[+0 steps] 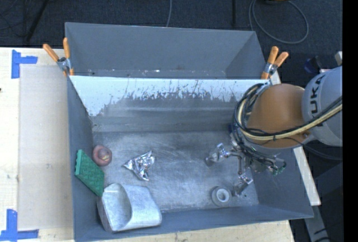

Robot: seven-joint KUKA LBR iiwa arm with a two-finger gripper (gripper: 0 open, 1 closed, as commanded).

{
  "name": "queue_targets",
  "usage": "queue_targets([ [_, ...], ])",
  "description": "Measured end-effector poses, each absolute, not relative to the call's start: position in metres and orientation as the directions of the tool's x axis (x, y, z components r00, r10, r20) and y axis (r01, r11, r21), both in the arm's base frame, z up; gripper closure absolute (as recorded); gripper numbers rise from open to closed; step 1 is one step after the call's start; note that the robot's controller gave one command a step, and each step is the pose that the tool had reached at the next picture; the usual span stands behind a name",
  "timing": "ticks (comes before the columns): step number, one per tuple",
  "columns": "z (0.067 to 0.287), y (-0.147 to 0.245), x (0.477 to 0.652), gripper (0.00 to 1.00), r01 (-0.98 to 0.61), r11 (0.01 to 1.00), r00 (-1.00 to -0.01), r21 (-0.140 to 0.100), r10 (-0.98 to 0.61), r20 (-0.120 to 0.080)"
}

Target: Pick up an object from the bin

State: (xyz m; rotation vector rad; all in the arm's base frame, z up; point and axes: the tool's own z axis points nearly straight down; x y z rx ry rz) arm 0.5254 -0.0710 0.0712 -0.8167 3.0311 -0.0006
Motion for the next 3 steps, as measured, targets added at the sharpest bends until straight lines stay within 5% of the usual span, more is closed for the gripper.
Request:
queue_targets([
  [1, 0.075, -0.058, 0.478, 0.00, -0.759, 0.651, -0.651, -0.016, -0.759, -0.018],
  [2, 0.074, -0.059, 0.474, 1.00, -0.760, 0.649, -0.649, -0.007, -0.760, -0.004],
  [3, 0.203, -0.075, 0.493, 1.00, -0.768, 0.641, -0.641, -0.006, -0.768, -0.005],
])
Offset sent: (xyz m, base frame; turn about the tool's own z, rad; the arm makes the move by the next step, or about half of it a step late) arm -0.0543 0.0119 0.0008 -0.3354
